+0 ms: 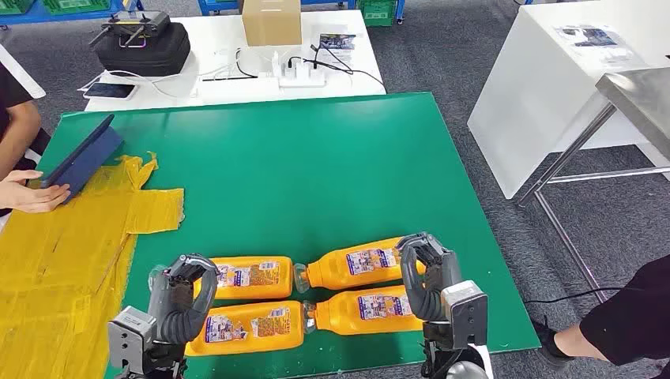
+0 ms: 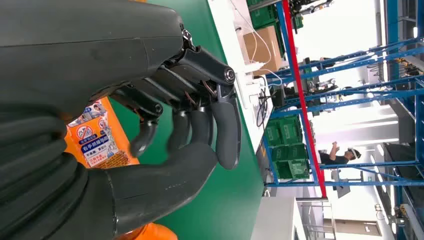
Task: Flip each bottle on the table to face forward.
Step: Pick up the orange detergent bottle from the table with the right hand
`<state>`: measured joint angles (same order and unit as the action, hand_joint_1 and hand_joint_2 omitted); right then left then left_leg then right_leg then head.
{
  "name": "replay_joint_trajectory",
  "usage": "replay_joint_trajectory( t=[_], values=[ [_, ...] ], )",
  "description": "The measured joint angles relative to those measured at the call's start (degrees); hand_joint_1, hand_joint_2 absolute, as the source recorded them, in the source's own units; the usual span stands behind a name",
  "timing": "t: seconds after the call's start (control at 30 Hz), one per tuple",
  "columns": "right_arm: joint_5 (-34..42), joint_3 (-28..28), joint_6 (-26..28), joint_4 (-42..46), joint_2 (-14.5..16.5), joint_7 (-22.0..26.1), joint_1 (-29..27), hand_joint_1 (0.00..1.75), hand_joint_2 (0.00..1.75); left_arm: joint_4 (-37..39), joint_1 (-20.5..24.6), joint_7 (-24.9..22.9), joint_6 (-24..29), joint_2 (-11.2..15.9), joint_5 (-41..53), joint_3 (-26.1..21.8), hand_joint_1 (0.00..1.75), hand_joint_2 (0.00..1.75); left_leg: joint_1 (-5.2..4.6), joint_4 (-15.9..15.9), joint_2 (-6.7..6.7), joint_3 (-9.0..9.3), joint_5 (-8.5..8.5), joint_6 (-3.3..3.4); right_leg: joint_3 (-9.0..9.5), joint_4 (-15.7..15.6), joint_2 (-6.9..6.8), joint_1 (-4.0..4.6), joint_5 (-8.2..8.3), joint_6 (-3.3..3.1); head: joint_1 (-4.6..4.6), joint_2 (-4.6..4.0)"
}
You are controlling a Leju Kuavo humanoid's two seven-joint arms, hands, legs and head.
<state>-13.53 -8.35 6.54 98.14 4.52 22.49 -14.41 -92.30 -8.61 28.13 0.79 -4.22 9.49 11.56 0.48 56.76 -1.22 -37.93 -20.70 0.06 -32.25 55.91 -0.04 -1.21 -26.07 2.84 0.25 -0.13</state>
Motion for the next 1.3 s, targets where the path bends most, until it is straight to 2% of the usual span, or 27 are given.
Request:
replay_joint_trajectory(
  t=[0.1,0.17,0.23,0.27,0.4,0.57,0.6,0.63,0.73,0.77,0.87,0.93,1.13,1.3],
  values=[
    [0.6,-0.3,-0.3,-0.1,0.3,1.2,0.2,1.75,1.75,0.0,-0.1,1.5,2.5,-0.1,0.7,0.0,1.75,1.75,-0.02,0.0,0.0,-0.06,0.02,0.01,0.22,0.0,0.0,0.02,0.02,0.0,0.01,0.0],
    [1.6,-2.1,0.8,-0.8,1.6,3.9,1.7,1.75,1.75,-0.6,-0.6,4.9,10.1,-0.6,2.0,-0.2,1.75,1.75,-0.05,0.0,0.09,-0.08,0.04,0.01,0.33,0.0,0.07,0.04,0.07,-0.02,0.01,0.0],
    [2.6,-5.9,4.6,-2.4,3.5,5.2,4.7,1.75,1.75,-1.5,-0.9,7.1,17.7,-1.1,2.6,-0.3,1.75,1.75,-0.04,0.0,0.26,0.05,0.04,0.01,0.19,0.0,0.18,0.06,0.08,-0.06,-0.03,0.0],
    [3.1,-8.0,6.7,-3.3,4.0,5.1,6.3,1.75,1.75,-1.9,-0.9,7.3,19.6,-1.1,2.6,-0.3,1.75,1.75,-0.01,0.0,0.25,0.14,0.03,0.0,0.11,0.0,0.2,0.05,0.04,-0.07,-0.03,0.0],
    [3.9,-13.8,10.3,-5.7,4.3,4.2,11.0,1.75,1.75,-2.5,-0.9,6.8,21.9,-1.1,2.6,-0.4,1.75,1.75,0.08,0.0,-0.05,0.2,0.02,-0.02,0.0,0.0,-0.01,0.06,-0.08,-0.06,0.01,0.0],
    [4.0,-16.3,10.9,-7.2,4.0,4.0,13.2,1.75,1.75,-2.5,-0.8,6.6,22.2,-1.0,2.6,-0.6,1.75,1.75,-0.01,0.0,-0.05,0.16,0.02,-0.01,0.04,0.0,0.0,0.0,-0.04,-0.03,-0.01,0.0],
    [4.0,-16.6,10.9,-7.5,3.9,4.0,13.4,1.7,1.75,-2.5,-0.8,6.5,22.2,-1.0,2.6,-0.6,1.74,1.75,-0.02,0.0,-0.05,0.14,0.02,-0.01,0.08,0.0,0.0,0.0,-0.04,-0.03,-0.01,0.0],
    [4.0,-16.8,10.9,-7.6,3.9,4.0,13.6,1.37,1.75,-2.5,-0.8,6.5,22.2,-1.0,2.6,-0.6,1.32,1.75,-0.03,0.0,-0.05,0.11,0.02,0.0,0.16,0.0,0.0,-0.01,-0.03,-0.03,-0.01,0.0],
    [3.9,-17.3,11.0,-8.2,3.8,3.9,13.9,0.1,1.75,-2.5,-0.8,6.4,22.3,-1.0,2.6,-0.6,0.02,1.75,-0.03,0.0,-0.04,0.03,0.05,0.02,0.37,0.0,0.0,0.0,0.01,-0.02,-0.01,0.0],
    [3.9,-17.5,11.0,-8.4,3.8,3.7,14.2,0.0,1.75,-2.5,-0.8,6.3,22.4,-1.0,2.5,-0.7,0.0,1.75,-0.03,0.0,-0.03,0.02,0.05,0.03,0.38,0.0,0.0,0.0,0.01,-0.02,-0.01,0.0],
    [2.3,-18.1,11.0,-9.4,3.7,1.9,15.8,0.0,1.75,-2.5,-0.4,6.0,22.6,-1.0,1.8,-1.1,0.0,1.75,-0.02,0.0,-0.01,0.02,0.06,0.02,0.39,0.0,0.0,0.03,0.02,-0.03,-0.01,0.0],
    [-1.0,-19.1,10.7,-11.1,3.4,-0.8,18.1,0.0,1.75,-2.5,0.1,5.9,22.1,-1.0,1.0,-1.7,0.0,1.75,-0.02,0.0,0.0,0.03,0.08,0.0,0.39,0.0,0.01,0.06,0.04,-0.04,-0.01,0.0],
    [-21.3,-26.2,7.0,-25.7,3.1,-12.6,31.7,0.0,1.75,-2.5,2.8,5.1,17.6,-0.9,0.0,-3.5,0.0,1.75,0.02,0.0,0.05,0.02,0.29,0.01,0.34,0.1,0.01,0.1,0.2,-0.15,-0.01,0.0],
    [-33.1,-33.2,6.3,-40.0,6.6,-18.5,41.4,0.0,1.75,-2.1,5.1,4.4,15.7,-0.8,-0.4,-3.9,0.0,1.75,0.08,0.0,0.03,0.0,0.34,0.01,0.34,0.1,0.0,0.09,0.23,-0.1,0.0,0.0]
  ],
)
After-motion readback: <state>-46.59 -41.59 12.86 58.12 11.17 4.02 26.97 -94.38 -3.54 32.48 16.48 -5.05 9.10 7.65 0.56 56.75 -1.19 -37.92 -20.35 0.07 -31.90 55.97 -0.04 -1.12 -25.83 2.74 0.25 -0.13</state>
